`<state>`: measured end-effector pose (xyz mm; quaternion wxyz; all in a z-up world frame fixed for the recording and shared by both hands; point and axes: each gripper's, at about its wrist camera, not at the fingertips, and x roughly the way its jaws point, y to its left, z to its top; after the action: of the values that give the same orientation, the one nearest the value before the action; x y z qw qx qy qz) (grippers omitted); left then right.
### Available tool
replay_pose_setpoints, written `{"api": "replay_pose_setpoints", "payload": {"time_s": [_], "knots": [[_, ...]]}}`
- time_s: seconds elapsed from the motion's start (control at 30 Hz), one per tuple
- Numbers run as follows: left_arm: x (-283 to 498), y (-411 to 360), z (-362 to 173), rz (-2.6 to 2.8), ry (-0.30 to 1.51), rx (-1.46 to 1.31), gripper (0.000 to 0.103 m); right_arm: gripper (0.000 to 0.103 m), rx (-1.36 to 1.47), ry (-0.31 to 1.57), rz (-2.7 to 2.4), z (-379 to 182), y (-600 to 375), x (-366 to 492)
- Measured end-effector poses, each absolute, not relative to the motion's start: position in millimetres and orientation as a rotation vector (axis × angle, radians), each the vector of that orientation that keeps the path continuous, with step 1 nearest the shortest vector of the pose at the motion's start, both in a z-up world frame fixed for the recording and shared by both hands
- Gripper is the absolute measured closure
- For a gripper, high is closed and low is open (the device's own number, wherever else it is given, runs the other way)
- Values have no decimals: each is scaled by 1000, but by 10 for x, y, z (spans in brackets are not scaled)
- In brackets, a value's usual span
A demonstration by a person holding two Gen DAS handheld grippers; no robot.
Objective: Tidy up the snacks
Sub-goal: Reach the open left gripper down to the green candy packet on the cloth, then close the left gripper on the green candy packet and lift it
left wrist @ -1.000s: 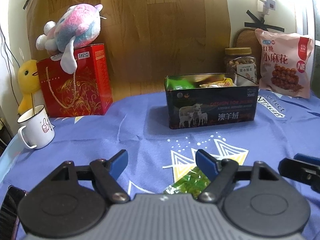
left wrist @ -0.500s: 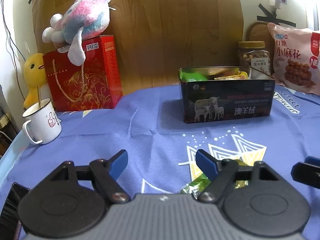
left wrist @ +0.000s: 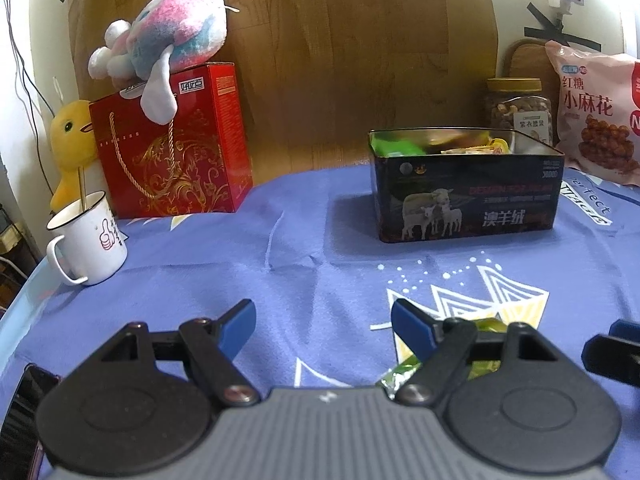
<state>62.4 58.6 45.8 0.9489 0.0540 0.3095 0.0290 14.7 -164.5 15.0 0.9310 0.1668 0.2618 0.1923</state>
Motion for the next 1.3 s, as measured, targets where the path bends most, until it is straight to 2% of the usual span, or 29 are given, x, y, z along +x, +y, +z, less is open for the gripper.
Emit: {"api": "replay_pose_setpoints", "payload": {"time_s": [0.27, 0.53, 0.67, 1.17, 1.3], "knots": [[628, 598, 454, 53, 632, 100, 26, 44, 340, 540, 396, 140, -1644, 157], [538, 849, 515, -44, 640, -89, 26, 44, 335, 550, 387, 111, -1671, 182], [510, 811, 459, -65, 613, -83, 25, 44, 315, 560, 354, 54, -1726, 206], [465, 730, 196, -118, 690, -134, 25, 44, 368, 582, 305, -28, -2192, 27], [427, 683, 141, -115, 655, -91, 25, 44, 376, 581, 305, -33, -2238, -38]]}}
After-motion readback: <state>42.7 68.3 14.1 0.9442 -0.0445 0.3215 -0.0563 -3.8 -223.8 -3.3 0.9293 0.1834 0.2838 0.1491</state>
